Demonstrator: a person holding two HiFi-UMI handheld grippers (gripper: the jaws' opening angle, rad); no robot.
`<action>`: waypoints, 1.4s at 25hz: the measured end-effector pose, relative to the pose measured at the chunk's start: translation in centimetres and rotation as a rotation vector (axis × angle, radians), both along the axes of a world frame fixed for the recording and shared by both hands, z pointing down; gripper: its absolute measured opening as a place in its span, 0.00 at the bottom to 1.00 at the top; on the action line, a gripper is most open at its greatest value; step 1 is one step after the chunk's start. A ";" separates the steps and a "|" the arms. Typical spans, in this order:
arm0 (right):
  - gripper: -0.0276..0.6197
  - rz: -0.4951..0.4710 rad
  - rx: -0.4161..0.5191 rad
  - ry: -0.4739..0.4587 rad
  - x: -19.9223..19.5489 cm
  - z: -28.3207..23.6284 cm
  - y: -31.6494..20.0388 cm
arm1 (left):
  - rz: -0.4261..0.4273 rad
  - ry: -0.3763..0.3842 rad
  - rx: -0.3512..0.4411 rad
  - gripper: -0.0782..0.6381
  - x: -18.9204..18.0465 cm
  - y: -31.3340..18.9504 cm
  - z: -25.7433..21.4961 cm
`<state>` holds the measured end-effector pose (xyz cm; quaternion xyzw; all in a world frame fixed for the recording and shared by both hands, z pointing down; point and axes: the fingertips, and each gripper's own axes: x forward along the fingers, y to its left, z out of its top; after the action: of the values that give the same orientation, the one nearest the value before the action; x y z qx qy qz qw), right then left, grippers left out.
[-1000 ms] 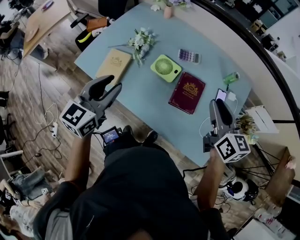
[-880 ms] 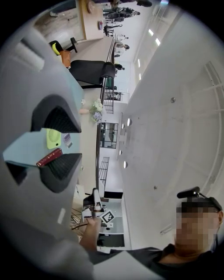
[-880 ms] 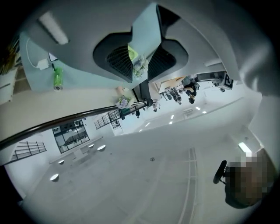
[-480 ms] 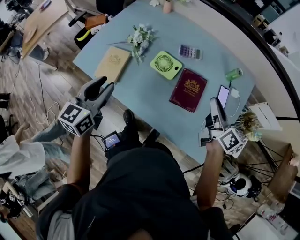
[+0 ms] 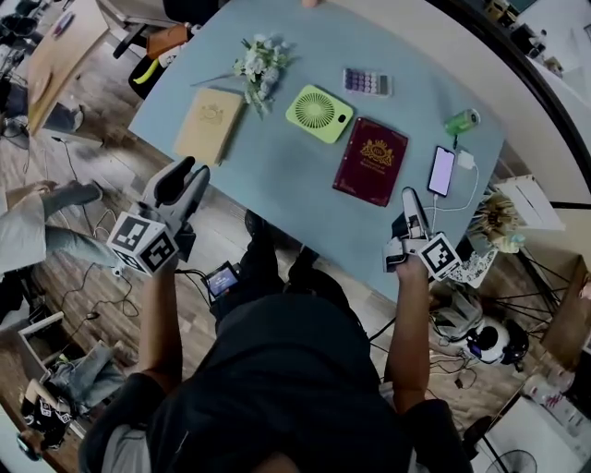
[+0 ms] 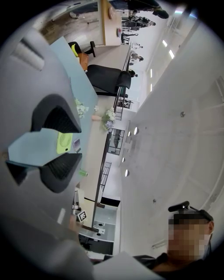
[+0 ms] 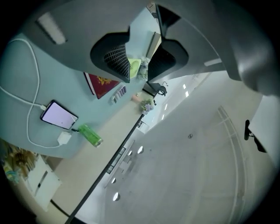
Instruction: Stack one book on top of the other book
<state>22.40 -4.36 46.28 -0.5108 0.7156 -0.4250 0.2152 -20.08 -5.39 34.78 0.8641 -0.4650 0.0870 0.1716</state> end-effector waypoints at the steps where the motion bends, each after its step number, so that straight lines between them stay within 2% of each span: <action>1: 0.21 0.016 -0.018 -0.015 0.3 1.3 0.2 | 0.002 0.000 -0.004 0.39 0.0 0.0 0.3; 6: 0.21 0.111 -0.132 -0.055 1.9 7.1 1.5 | 0.011 0.000 -0.015 0.39 -0.3 0.0 1.0; 10: 0.21 0.131 -0.196 -0.067 2.0 10.4 2.2 | 0.015 -0.008 -0.030 0.39 -0.3 -0.1 1.7; 27: 0.21 0.166 -0.279 -0.129 1.2 16.9 3.0 | 0.050 -0.029 -0.082 0.39 0.6 -1.2 3.7; 35: 0.21 0.165 -0.286 -0.103 0.8 17.4 3.0 | 0.062 -0.033 -0.095 0.39 1.1 -1.6 3.9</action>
<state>23.16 -1.40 63.72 -0.5706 0.5916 -0.5292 0.2109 -19.00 -6.98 38.70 0.8675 -0.4361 0.1286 0.2018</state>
